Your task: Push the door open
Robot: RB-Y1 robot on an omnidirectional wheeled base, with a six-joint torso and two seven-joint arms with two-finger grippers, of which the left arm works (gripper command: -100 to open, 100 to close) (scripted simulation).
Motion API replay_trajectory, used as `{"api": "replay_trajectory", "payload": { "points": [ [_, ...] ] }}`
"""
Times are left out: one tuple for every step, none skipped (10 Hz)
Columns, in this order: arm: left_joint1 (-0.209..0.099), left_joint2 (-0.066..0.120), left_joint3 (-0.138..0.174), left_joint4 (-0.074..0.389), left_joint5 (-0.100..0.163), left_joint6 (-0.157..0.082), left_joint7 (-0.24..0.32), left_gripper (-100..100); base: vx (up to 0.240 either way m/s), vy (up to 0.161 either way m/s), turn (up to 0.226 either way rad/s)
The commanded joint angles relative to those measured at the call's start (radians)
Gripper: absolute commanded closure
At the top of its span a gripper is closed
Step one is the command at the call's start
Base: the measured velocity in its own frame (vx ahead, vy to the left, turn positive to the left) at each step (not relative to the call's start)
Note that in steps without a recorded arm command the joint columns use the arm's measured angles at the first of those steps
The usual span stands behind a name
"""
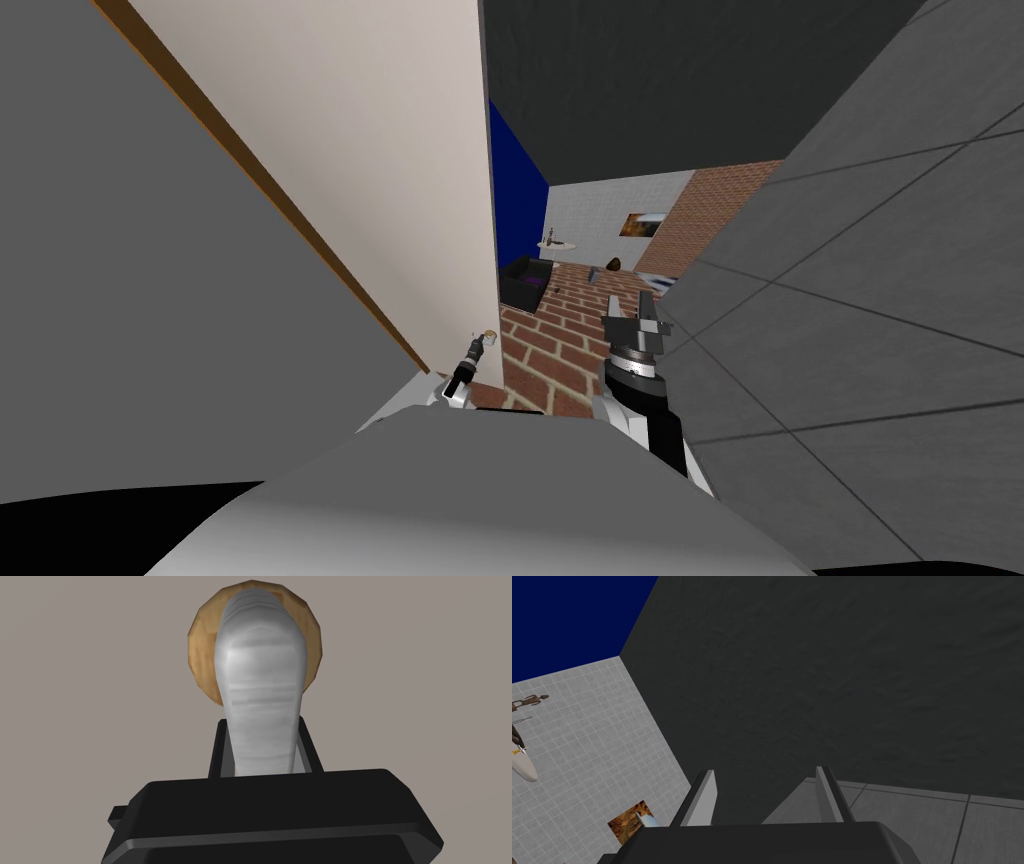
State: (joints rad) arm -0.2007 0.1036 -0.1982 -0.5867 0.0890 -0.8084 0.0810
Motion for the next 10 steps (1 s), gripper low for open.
{"api": "replay_trajectory", "payload": {
  "points": [
    [-0.028, 0.003, 0.011, 0.05, 0.005, -0.034, 0.0, 100, 0.01, 0.002, -0.003],
    [-0.028, 0.003, 0.011, 0.053, 0.005, -0.034, 0.0, 100, -0.002, 0.011, -0.015],
    [-0.026, 0.005, 0.031, 0.054, 0.01, -0.033, -0.005, 100, 0.045, -0.054, 0.018],
    [-0.026, 0.007, 0.041, 0.055, 0.013, -0.032, -0.007, 100, 0.089, -0.111, 0.041],
    [-0.025, 0.008, 0.05, 0.055, 0.015, -0.032, -0.009, 100, 0.115, -0.101, 0.046],
    [-0.025, 0.008, 0.05, 0.051, 0.015, -0.032, -0.009, 100, 0.086, -0.077, 0.028],
    [-0.024, 0.01, 0.069, 0.056, 0.02, -0.031, -0.013, 100, 0.1, -0.093, 0.01],
    [-0.023, 0.012, 0.088, 0.058, 0.025, -0.03, -0.018, 100, 0.158, -0.119, 0.036],
    [-0.023, 0.012, 0.088, 0.047, 0.025, -0.03, -0.018, 100, 0.127, -0.102, 0.048],
    [-0.023, 0.012, 0.088, 0.058, 0.025, -0.03, -0.018, 100, 0.061, -0.046, -0.001]
  ]
}}
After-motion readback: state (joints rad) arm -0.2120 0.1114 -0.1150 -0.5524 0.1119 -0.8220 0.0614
